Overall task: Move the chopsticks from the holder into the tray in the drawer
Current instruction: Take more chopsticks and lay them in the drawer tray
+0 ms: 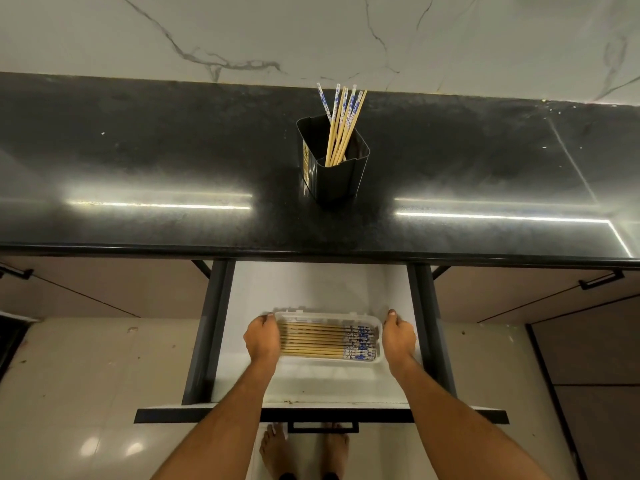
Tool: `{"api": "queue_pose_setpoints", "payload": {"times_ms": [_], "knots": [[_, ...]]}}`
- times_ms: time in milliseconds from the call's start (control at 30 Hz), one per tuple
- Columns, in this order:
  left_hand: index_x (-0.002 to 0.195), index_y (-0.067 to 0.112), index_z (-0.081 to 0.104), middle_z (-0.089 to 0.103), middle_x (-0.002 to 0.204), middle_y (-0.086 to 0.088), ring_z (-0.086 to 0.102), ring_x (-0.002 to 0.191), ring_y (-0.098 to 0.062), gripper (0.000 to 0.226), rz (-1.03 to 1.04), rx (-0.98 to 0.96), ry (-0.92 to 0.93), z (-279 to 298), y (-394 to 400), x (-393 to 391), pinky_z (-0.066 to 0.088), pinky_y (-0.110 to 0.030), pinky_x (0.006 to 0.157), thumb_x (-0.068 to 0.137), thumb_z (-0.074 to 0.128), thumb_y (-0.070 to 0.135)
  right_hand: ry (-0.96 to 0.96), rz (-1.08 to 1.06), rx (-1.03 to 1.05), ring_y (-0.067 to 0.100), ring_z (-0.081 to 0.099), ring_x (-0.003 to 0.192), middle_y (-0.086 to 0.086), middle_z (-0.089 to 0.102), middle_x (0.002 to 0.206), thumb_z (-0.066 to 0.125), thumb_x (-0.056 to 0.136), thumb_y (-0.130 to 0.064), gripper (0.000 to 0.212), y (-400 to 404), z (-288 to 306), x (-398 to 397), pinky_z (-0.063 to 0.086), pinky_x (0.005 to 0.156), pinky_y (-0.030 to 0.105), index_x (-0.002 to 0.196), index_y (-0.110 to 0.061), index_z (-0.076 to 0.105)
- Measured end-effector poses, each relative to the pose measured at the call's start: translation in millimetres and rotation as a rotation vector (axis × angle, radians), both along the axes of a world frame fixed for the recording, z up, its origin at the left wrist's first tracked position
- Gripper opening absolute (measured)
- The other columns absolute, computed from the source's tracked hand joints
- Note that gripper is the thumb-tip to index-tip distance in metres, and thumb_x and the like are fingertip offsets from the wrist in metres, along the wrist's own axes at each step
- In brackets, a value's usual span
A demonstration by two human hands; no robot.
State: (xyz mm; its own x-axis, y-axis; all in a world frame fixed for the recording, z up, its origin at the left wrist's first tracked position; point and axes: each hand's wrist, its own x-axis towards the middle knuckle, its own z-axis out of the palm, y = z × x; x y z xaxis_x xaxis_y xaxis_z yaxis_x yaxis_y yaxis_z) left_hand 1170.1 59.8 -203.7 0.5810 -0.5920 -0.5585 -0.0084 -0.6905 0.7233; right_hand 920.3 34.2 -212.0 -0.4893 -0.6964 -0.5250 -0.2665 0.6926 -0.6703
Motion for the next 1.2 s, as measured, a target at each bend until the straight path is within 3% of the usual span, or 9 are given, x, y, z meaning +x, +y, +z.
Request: {"api": "queue_pose_setpoints", "payload": {"times_ms": [200, 433, 733, 867, 933, 1000, 1067, 1200], "knots": [[0.1, 0.007, 0.073, 0.07, 0.096, -0.012, 0.063, 0.083, -0.025, 0.032, -0.001, 0.037, -0.049, -5.9, -2.5, 0.8, 0.055, -0.038, 0.077, 0.106, 0.047, 0.025, 0.033, 0.057, 0.04, 0.025, 0.07, 0.073, 0.013, 0.069, 0.084, 0.038, 0.108, -0.039, 0.043, 3.6, 2.0, 13.1, 0.059, 0.06, 0.032, 0.093, -0.006, 0.062], [0.102, 0.008, 0.073, 0.07, 0.095, -0.011, 0.064, 0.082, -0.024, 0.032, -0.026, 0.054, -0.068, -7.3, -3.3, 0.9, 0.054, -0.034, 0.07, 0.106, 0.045, 0.023, 0.213, 0.169, 0.031, 0.018, 0.066, 0.066, 0.009, 0.067, 0.079, 0.039, 0.108, -0.039, 0.042, 0.5, 6.9, 21.7, 0.055, 0.056, 0.027, 0.087, -0.009, 0.062], [0.102, 0.008, 0.073, 0.07, 0.096, -0.012, 0.064, 0.083, -0.024, 0.034, -0.066, 0.057, -0.083, -10.3, -2.8, 4.3, 0.056, -0.037, 0.075, 0.106, 0.044, 0.023, 0.233, 0.258, 0.065, 0.017, 0.063, 0.068, 0.009, 0.067, 0.086, 0.04, 0.108, -0.036, 0.04, 0.6, 8.7, 25.2, 0.044, 0.049, 0.02, 0.091, -0.007, 0.062], [0.101, 0.012, 0.071, 0.071, 0.098, -0.01, 0.065, 0.082, -0.021, 0.032, -0.14, 0.025, -0.128, -2.2, -2.1, 2.7, 0.055, -0.029, 0.067, 0.107, 0.043, 0.026, 0.275, 0.308, 0.067, 0.011, 0.057, 0.063, 0.008, 0.066, 0.085, 0.039, 0.108, -0.036, 0.039, -0.6, 15.3, 25.8, 0.041, 0.048, 0.019, 0.09, -0.008, 0.06], [0.108, 0.013, 0.07, 0.072, 0.103, -0.008, 0.067, 0.086, -0.02, 0.03, -0.218, -0.005, -0.176, 4.5, -2.0, 2.7, 0.056, -0.026, 0.065, 0.107, 0.044, 0.028, 0.314, 0.356, 0.038, 0.012, 0.061, 0.068, 0.008, 0.067, 0.088, 0.04, 0.107, -0.037, 0.038, -0.9, 20.8, 28.8, 0.051, 0.055, 0.022, 0.09, -0.01, 0.06], [0.121, 0.013, 0.067, 0.071, 0.113, -0.007, 0.069, 0.095, -0.021, 0.031, -0.33, -0.041, -0.265, 11.9, -4.3, 4.2, 0.063, -0.034, 0.077, 0.105, 0.046, 0.03, 0.399, 0.434, -0.007, 0.015, 0.063, 0.086, 0.008, 0.067, 0.099, 0.042, 0.106, -0.039, 0.036, -2.2, 28.0, 31.6, 0.059, 0.076, 0.03, 0.101, -0.011, 0.063], [0.129, 0.013, 0.062, 0.067, 0.122, -0.006, 0.066, 0.106, -0.021, 0.033, -0.436, -0.092, -0.38, 23.3, -8.9, 5.1, 0.061, -0.039, 0.089, 0.104, 0.05, 0.029, 0.508, 0.528, -0.083, 0.016, 0.058, 0.103, 0.005, 0.063, 0.114, 0.044, 0.105, -0.04, 0.035, -4.2, 38.6, 33.8, 0.054, 0.091, 0.03, 0.117, -0.011, 0.06], [0.139, 0.012, 0.054, 0.059, 0.137, -0.006, 0.057, 0.125, -0.022, 0.04, -0.563, -0.226, -0.541, 52.5, -18.1, 3.8, 0.047, -0.033, 0.105, 0.102, 0.053, 0.029, 0.771, 0.716, -0.272, 0.019, 0.056, 0.112, 0.006, 0.059, 0.124, 0.042, 0.104, -0.044, 0.044, -6.5, 60.1, 33.0, 0.051, 0.098, 0.031, 0.129, -0.011, 0.055]]}}
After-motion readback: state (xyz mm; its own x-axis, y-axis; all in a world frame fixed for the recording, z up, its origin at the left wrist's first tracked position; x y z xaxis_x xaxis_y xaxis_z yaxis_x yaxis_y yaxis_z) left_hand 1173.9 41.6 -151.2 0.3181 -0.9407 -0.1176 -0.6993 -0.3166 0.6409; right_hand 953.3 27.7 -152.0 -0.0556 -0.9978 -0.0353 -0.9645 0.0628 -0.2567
